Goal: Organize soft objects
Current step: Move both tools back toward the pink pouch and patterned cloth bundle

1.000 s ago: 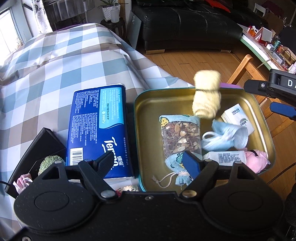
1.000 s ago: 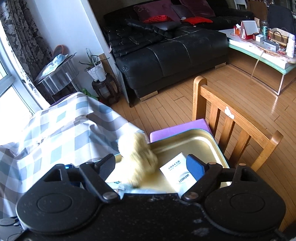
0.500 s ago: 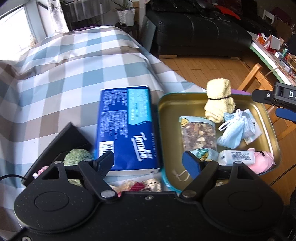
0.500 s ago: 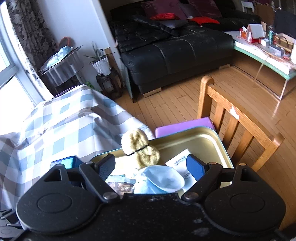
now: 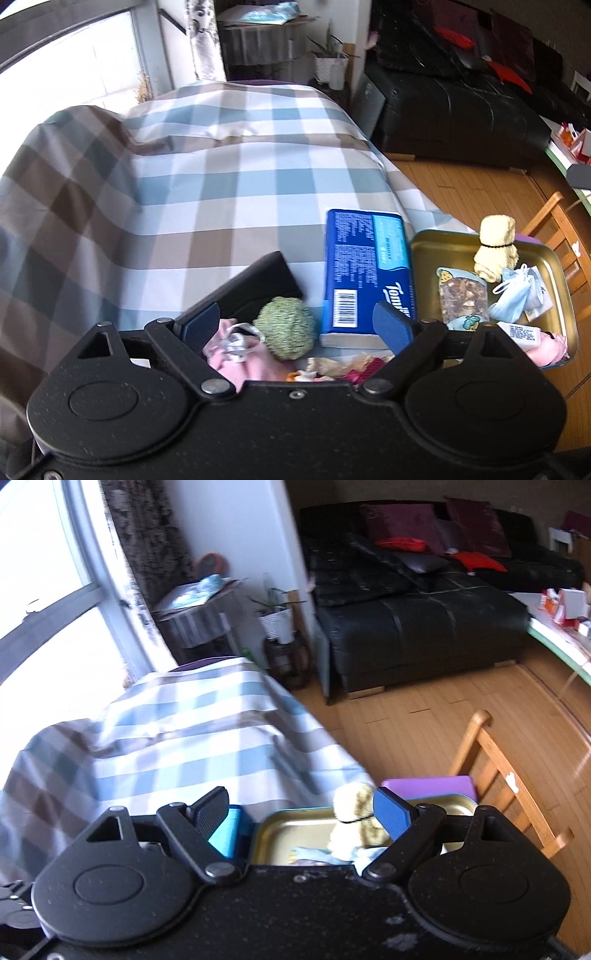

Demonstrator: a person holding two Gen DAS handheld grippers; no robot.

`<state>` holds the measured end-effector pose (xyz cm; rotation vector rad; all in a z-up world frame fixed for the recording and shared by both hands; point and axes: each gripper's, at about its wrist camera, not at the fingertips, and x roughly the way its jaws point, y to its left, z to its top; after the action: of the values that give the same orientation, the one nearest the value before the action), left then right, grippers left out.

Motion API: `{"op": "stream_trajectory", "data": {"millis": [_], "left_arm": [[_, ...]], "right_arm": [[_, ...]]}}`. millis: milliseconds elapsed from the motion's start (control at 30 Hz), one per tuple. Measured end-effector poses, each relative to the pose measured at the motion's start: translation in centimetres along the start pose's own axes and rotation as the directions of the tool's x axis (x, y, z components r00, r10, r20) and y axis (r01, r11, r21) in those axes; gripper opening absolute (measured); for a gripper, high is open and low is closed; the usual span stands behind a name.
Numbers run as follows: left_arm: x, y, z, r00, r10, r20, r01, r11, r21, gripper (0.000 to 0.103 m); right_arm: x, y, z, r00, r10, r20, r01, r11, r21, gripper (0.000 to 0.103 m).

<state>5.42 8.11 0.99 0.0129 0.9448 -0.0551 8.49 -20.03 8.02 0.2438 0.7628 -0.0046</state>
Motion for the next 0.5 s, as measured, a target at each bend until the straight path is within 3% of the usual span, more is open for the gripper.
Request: {"op": "stream_trajectory", "data": {"millis": [267,500], "left_arm": [[-2.3,2.8,-1.5,0.996,0.081,0.042,-0.08,0.997,-0.015,0.091],[-3.4,4.6,-2.1,0.991,0.113,0.072,-0.111,0.993,-0.031,0.093]], "right_arm": [[-5.2,4.7,3.5,1.0,0.011,-0.024,-0.016,0.983,-0.181,0.088],[-10.0,7.7,4.2,0.999,0.018,-0.043,-0.03,0.96,-0.28,0.09]]}}
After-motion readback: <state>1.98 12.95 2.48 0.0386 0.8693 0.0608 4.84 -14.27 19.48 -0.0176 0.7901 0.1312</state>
